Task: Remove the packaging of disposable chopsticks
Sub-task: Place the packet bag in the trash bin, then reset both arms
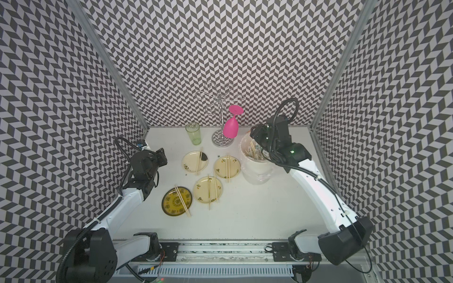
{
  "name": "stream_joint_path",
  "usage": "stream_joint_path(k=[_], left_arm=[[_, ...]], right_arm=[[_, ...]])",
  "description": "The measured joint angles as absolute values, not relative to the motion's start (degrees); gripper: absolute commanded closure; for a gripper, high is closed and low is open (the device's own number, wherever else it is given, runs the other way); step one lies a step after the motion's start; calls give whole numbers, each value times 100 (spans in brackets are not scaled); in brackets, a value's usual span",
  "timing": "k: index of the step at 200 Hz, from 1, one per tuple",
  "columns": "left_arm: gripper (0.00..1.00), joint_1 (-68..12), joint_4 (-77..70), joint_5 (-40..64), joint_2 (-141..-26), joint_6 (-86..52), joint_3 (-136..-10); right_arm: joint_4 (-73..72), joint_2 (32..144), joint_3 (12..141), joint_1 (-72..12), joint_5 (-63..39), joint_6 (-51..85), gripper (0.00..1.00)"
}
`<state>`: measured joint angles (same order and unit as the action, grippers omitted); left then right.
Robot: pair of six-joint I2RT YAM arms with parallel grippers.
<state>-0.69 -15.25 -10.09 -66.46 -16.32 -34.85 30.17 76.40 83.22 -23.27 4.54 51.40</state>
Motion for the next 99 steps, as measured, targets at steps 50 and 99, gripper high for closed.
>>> stream_joint_path(k=[50, 99], left_arm=[[45, 213, -3037, -1236, -6584, -937, -2156], [42, 222, -4506, -875, -6532, -440, -1122]], right_arm=[[-270, 6619, 5806, -1905, 3232, 1942, 14], [-2362, 5697, 2995, -766, 3780, 980, 15]])
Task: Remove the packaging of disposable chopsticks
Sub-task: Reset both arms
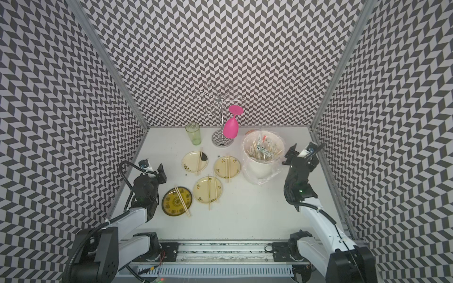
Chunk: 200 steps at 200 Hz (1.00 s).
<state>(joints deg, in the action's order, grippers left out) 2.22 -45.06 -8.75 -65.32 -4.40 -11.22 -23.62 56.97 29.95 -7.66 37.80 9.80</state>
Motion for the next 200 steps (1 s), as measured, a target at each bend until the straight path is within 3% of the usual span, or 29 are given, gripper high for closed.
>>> stream_joint_path(k=[35, 81, 136, 145, 153, 172, 200], left_arm=[[39, 246, -6038, -364, -6952, -62, -410], [39, 268, -6694, 257, -7343, 40, -519], [36, 305, -7929, 976, -8639, 36, -598], [25, 305, -8038, 1007, -8868, 32, -637], [1, 311, -8077, 998, -8960, 5, -646], [0, 340, -8093, 742, -8901, -132, -674], [0, 353, -8016, 558, -8914, -246, -932]], right_arm=[[-3260, 6156, 1800, -497, 3577, 961, 16], [-4274, 6281, 1007, -460, 2934, 913, 15], [-6497, 7948, 639, -281, 1553, 471, 14], [-6860, 8235, 652, -281, 1326, 379, 13], [-7323, 8552, 631, -281, 1190, 316, 11], [-7710, 8954, 574, -281, 1229, 340, 0], [-7393, 8844, 1048, -305, 1391, 346, 0]])
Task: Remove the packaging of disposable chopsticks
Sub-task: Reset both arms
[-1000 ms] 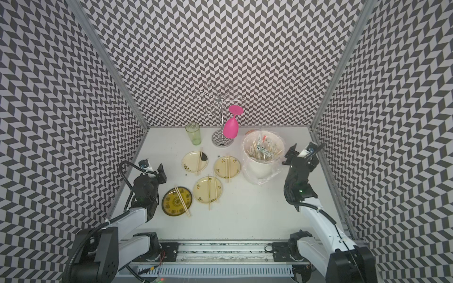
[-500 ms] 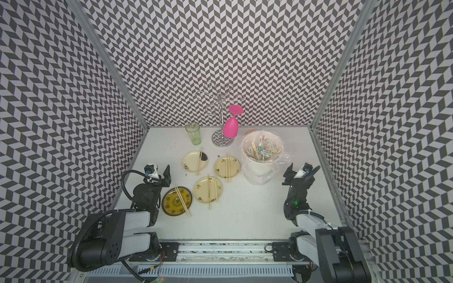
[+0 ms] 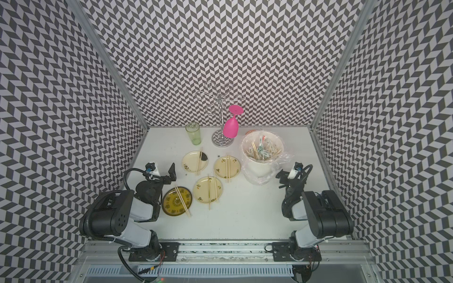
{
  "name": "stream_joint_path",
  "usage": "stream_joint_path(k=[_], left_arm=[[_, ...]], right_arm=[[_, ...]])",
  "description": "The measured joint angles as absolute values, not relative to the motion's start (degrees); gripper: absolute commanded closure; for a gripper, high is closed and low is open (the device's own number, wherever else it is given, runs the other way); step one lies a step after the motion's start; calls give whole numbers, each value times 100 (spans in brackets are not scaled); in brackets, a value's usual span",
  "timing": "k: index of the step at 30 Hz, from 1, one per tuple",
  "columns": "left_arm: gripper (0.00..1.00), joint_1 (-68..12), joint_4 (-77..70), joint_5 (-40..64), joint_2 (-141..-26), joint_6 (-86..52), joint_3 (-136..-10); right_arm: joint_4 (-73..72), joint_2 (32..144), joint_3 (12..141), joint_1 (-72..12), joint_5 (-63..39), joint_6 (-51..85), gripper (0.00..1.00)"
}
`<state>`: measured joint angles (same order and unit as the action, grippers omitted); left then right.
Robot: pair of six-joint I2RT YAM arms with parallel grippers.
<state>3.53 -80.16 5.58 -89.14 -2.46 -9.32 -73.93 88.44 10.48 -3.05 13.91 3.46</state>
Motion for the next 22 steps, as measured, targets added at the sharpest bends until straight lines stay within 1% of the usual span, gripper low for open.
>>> stream_joint_path(k=[2, 9, 22], left_arm=[[0, 353, -7922, 534, -8912, -255, -1063], [0, 344, -7684, 519, -8914, -246, -1157], [0, 322, -7439, 513, -8914, -220, -1288]], right_arm=[[-7577, 8892, 1116, -357, 1459, 327, 0], [-7293, 8890, 1153, -375, 1559, 320, 0], [-7524, 8925, 1142, -375, 1568, 296, 0]])
